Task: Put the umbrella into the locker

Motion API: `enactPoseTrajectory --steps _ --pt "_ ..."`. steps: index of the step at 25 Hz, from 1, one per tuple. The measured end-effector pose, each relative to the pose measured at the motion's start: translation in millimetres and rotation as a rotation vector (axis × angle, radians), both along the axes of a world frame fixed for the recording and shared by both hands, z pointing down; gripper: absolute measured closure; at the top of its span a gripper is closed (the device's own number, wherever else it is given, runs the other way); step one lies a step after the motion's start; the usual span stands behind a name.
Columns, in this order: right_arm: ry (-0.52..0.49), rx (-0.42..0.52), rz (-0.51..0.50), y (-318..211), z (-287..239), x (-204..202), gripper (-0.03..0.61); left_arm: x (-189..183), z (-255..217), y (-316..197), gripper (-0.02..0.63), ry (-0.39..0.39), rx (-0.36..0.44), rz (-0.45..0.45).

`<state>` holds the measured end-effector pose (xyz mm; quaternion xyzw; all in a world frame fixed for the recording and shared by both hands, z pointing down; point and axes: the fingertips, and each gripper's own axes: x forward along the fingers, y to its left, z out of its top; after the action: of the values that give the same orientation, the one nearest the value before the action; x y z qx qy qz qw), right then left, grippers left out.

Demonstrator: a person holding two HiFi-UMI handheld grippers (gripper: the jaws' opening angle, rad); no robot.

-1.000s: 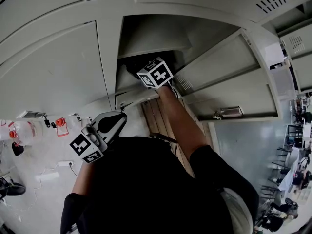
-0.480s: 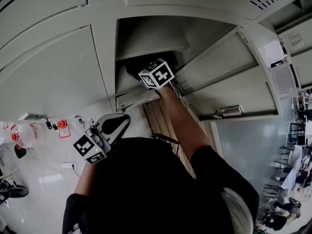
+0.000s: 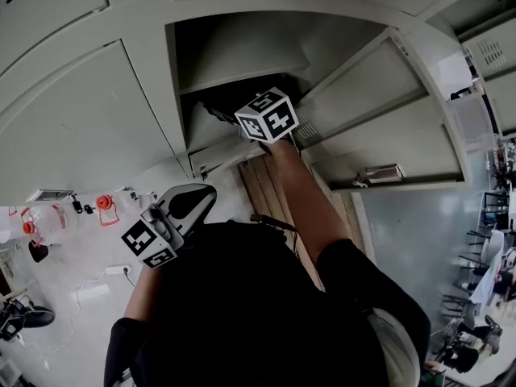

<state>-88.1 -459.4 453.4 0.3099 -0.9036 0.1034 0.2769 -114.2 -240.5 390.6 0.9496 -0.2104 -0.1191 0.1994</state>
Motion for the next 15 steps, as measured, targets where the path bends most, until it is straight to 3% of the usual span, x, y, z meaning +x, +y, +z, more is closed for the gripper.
enactPoseTrajectory --steps 15 --pt "-0.143 0.24 0.006 31.7 -94.6 24.0 0.477 16.8 -12.1 -12.3 0.595 -0.027 0.041 0.038"
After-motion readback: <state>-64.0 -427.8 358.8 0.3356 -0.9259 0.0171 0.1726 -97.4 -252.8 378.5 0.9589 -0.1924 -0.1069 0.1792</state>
